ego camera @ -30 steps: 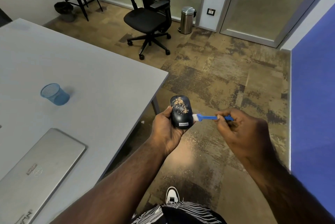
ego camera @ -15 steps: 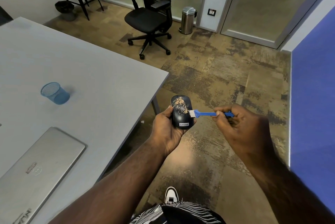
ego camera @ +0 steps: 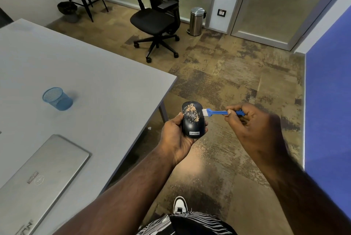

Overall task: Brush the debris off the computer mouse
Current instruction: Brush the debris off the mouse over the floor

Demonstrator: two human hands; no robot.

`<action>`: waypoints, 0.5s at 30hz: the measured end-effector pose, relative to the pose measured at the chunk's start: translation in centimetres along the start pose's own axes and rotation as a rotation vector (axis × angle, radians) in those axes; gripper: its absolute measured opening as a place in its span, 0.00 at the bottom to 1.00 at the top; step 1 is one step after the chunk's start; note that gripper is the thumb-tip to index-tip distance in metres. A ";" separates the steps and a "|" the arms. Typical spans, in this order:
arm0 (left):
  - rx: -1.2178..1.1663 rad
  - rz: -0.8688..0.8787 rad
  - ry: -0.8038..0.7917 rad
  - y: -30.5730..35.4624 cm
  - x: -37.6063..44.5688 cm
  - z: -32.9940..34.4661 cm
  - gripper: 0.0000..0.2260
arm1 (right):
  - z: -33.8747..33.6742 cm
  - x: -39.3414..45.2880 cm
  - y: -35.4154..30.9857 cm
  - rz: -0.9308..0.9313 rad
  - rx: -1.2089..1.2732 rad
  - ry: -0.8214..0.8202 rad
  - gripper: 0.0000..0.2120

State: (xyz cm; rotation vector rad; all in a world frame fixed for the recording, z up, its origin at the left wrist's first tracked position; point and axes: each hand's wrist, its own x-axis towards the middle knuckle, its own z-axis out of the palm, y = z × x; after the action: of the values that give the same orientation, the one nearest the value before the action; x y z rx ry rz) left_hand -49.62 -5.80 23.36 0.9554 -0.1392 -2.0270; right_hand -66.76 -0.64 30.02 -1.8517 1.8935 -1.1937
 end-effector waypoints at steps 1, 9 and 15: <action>-0.002 -0.004 0.004 0.0 0.0 0.0 0.20 | -0.1 0.1 -0.1 -0.001 0.001 0.002 0.08; 0.021 -0.021 0.015 0.1 -0.1 0.0 0.20 | 0.1 0.5 -0.2 -0.022 -0.019 -0.027 0.07; 0.017 -0.040 0.015 0.1 -0.2 0.2 0.20 | 0.0 0.7 -0.2 -0.030 0.017 -0.024 0.06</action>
State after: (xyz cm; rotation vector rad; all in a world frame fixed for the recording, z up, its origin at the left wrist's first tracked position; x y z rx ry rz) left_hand -49.59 -5.72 23.68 0.9905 -0.1300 -2.0577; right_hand -66.78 -1.24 30.42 -1.8840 1.8436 -1.1883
